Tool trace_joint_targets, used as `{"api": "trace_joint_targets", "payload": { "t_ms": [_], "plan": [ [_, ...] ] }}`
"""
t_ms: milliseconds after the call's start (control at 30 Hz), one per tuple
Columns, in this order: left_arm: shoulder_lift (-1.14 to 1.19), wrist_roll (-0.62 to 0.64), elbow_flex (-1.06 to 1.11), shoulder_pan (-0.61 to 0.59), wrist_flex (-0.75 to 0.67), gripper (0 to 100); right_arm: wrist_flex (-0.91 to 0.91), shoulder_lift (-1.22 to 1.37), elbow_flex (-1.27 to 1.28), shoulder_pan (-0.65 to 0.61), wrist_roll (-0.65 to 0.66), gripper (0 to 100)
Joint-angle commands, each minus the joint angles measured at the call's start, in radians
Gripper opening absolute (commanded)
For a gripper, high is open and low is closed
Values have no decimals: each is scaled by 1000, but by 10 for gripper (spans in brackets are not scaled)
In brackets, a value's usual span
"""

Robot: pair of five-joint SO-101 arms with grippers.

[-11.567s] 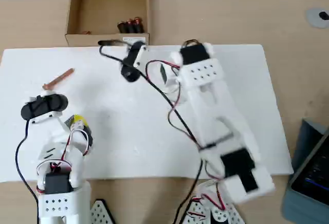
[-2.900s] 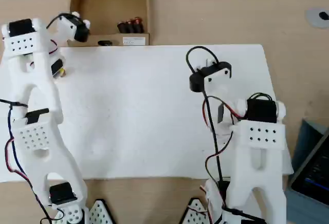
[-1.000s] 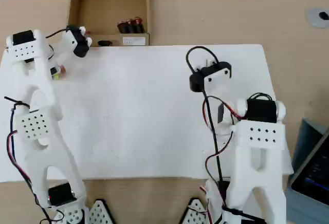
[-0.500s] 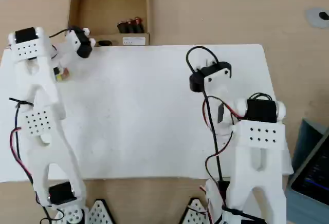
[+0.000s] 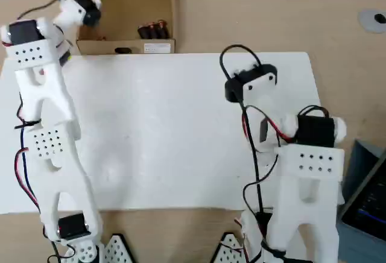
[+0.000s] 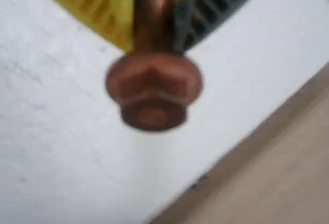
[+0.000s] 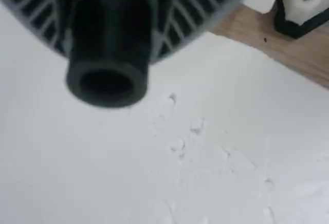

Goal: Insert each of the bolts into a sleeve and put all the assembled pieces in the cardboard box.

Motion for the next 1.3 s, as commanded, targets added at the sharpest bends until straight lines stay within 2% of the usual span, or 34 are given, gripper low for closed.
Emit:
{"api": "trace_joint_targets", "payload": {
  "t_ms": [0,167,600,700,800,900,1067,1267],
  "plan": [
    [-191,43,-41,28,9,2,35,-41,-88,-16,-2,10],
    [-423,83,132,34,9,2,43,-145,-84,-16,0,10],
    [-1135,153,976,63,8,2,44,-315,-22,-10,28,10],
    [-1277,215,1171,72,8,3,21,-317,-21,-10,17,10],
    [-1402,310,1321,104,6,3,-21,-317,-21,-10,-66,11],
    [-1508,387,1425,123,6,3,-52,-312,-18,-12,-106,11],
    [-1612,520,1567,173,6,3,-213,-317,94,-12,-109,10],
    [-1681,704,1746,264,-37,3,-365,-355,163,-15,-328,9]
  ]
}}
